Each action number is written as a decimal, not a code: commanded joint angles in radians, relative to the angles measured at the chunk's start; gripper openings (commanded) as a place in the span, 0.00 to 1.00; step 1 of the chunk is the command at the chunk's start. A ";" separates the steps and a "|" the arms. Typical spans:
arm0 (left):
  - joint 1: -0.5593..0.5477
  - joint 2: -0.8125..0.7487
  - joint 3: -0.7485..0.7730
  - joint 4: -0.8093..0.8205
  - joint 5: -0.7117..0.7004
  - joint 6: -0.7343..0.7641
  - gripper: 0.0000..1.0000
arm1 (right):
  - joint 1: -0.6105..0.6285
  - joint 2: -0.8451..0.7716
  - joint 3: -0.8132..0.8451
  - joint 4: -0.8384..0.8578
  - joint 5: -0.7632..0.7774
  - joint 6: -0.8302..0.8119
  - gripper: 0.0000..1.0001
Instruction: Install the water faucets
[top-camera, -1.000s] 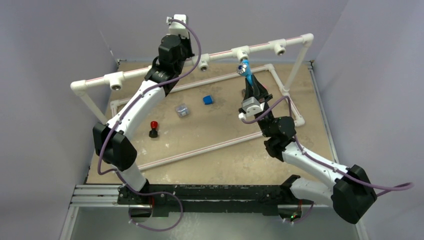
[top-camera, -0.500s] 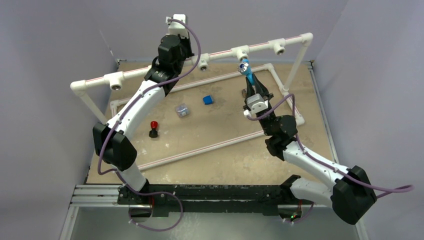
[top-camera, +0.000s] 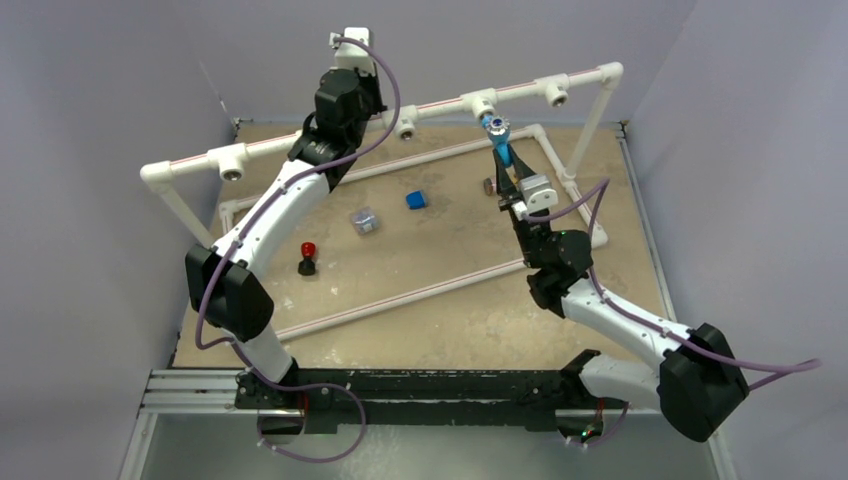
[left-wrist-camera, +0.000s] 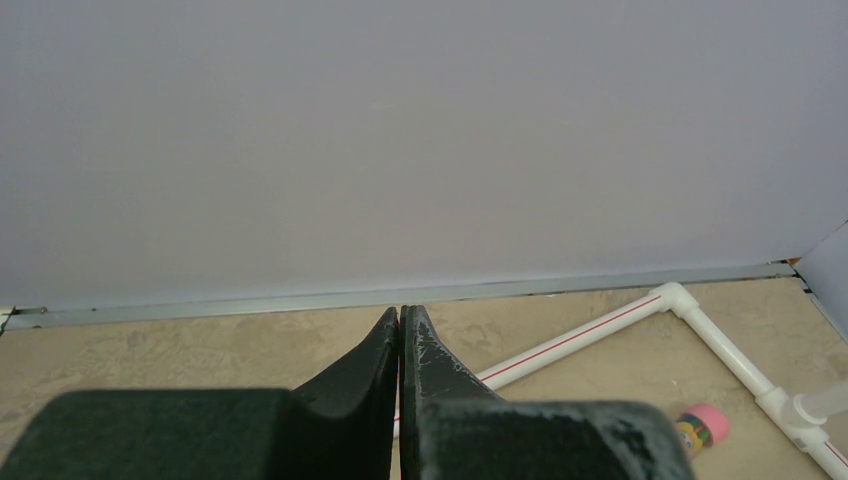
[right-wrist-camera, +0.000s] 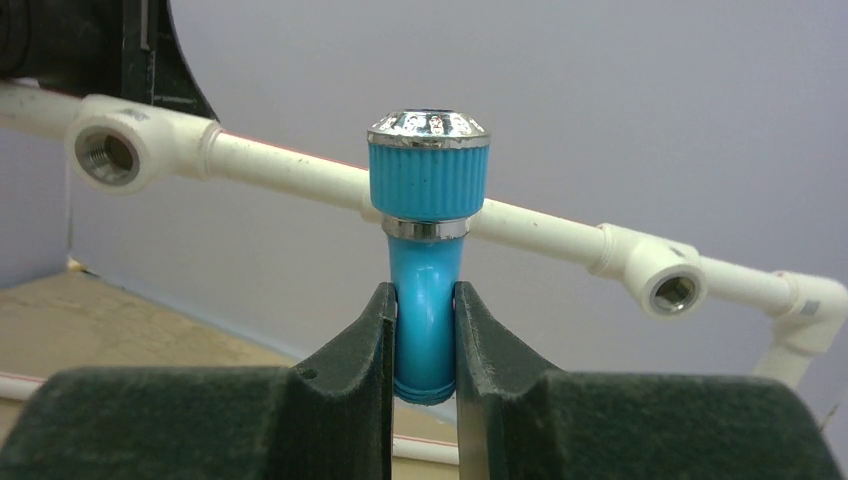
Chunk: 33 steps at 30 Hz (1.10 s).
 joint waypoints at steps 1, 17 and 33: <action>-0.021 0.026 -0.052 -0.177 0.073 0.009 0.00 | -0.004 0.039 0.058 -0.045 0.096 0.227 0.00; -0.021 0.023 -0.052 -0.180 0.082 0.002 0.00 | -0.003 0.048 0.081 -0.063 0.302 0.724 0.00; -0.021 0.026 -0.047 -0.188 0.095 -0.005 0.00 | -0.004 -0.011 0.176 -0.412 0.415 1.349 0.00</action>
